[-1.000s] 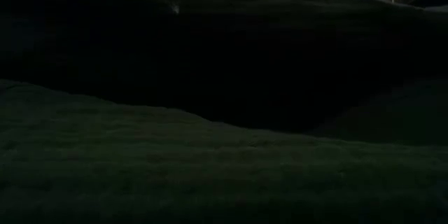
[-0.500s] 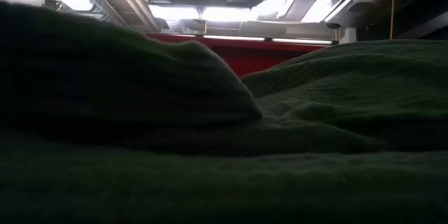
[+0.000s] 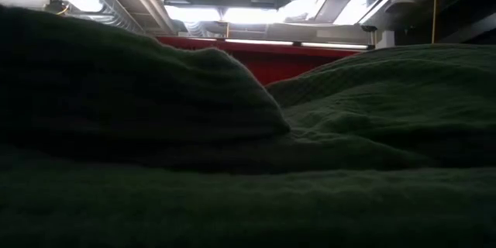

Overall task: Fold laundry
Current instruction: Fold the patterned white shirt, then fold the green shirt

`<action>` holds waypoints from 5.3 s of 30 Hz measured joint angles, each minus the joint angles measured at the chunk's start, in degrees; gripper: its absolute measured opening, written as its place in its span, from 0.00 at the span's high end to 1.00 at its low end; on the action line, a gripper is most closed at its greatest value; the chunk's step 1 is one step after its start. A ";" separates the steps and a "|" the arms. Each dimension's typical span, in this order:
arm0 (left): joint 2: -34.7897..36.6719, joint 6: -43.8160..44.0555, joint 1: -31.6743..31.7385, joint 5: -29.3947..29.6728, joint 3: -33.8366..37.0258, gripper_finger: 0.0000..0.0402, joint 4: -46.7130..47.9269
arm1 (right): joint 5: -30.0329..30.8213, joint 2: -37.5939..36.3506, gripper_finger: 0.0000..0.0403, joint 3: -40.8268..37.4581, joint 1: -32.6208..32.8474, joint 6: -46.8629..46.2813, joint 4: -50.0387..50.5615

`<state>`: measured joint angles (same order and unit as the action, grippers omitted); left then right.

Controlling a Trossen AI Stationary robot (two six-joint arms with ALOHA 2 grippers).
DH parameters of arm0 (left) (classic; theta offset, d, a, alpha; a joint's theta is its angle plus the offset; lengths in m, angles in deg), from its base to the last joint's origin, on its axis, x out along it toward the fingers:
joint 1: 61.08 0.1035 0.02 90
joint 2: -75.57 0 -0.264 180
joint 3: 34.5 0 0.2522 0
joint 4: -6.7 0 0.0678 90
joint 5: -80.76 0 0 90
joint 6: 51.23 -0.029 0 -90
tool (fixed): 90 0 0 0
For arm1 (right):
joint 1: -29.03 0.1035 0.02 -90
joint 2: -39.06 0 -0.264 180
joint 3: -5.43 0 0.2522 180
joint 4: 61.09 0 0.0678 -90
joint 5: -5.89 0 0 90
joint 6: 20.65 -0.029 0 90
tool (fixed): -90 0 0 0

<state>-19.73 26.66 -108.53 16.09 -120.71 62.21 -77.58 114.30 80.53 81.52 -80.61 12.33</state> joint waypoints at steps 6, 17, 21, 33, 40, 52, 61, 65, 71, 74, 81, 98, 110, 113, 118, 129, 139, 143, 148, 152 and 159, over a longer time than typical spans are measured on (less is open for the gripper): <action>-2.91 -3.89 1.70 2.64 0.00 0.60 -8.92 | 0.00 0.00 0.66 0.00 0.00 0.02 -0.02; -11.26 -4.89 2.96 -3.13 0.00 0.68 -13.04 | -0.02 -0.02 0.66 0.00 0.00 0.07 -0.02; -12.43 -2.59 2.89 -4.06 0.00 0.72 -8.89 | -0.03 -0.02 0.66 0.00 0.00 0.09 -0.03; -13.17 6.03 2.87 -8.38 0.00 0.74 13.64 | -0.05 -0.02 0.66 -0.02 0.00 0.09 -0.04; -13.14 6.12 3.67 -9.09 3.54 0.74 21.15 | -0.07 -0.02 0.66 -0.02 0.00 0.07 -0.07; -12.28 6.14 4.84 -12.96 4.72 0.81 22.73 | -0.09 -0.02 0.66 -0.02 0.00 0.51 -3.53; -9.81 6.03 4.53 -12.66 -0.32 0.82 24.51 | 0.20 -0.02 0.66 -0.02 0.00 7.15 -13.10; -9.56 6.01 4.53 -10.58 -2.59 0.82 24.94 | 0.46 -0.02 0.66 -0.02 0.00 8.17 -14.53; -9.52 5.60 4.56 -6.61 -6.31 0.82 24.70 | 0.55 -0.02 0.66 -0.02 0.00 8.21 -14.61; -9.52 5.55 4.56 -4.30 -7.69 0.82 24.07 | 0.68 -0.02 0.66 -0.02 0.00 8.22 -14.62; -9.49 5.55 5.03 -2.19 -8.15 0.82 20.14 | 5.05 -0.02 0.66 -0.02 0.00 8.35 -14.64; -9.49 -13.42 10.96 -2.32 -8.15 0.56 12.26 | 9.81 -0.04 0.66 -0.02 -3.62 10.25 -14.59; -9.49 -30.06 18.15 -2.22 -8.15 0.51 11.27 | 3.25 -0.04 0.41 -0.02 -11.26 13.97 -14.58; -9.49 -32.91 20.40 -2.19 -8.15 0.51 11.27 | 2.71 -0.04 0.36 -0.02 -13.01 13.99 -14.51; -9.49 -36.44 23.70 -2.17 -8.15 0.51 11.27 | 1.49 -0.04 0.33 -0.02 -16.35 14.82 -12.76; -9.49 -38.69 25.65 -2.30 -8.15 0.51 11.27 | -1.20 -0.04 0.33 -0.02 -22.46 16.70 1.43; -9.47 -38.66 25.69 -2.28 -8.15 0.51 11.27 | -5.89 0.35 0.33 -1.92 -22.58 14.93 1.49; -9.47 -39.34 25.70 -2.28 -8.15 0.51 11.20 | -7.15 0.66 0.33 -2.27 -22.56 13.84 0.84; -9.47 -39.49 26.22 -2.32 -8.15 0.52 11.11 | -7.25 0.66 0.36 -2.29 -22.53 13.79 0.35; -9.47 -40.18 26.33 -2.19 -8.15 0.52 11.20 | -7.23 0.66 0.47 -2.29 -22.53 13.79 0.34; -9.47 -44.04 28.89 -3.04 -8.15 0.52 11.27 | -7.23 0.66 0.74 -2.29 -22.53 13.85 0.28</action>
<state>-29.20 -17.38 -79.64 13.05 -128.86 73.48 -84.82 114.95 78.23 58.98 -66.76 12.61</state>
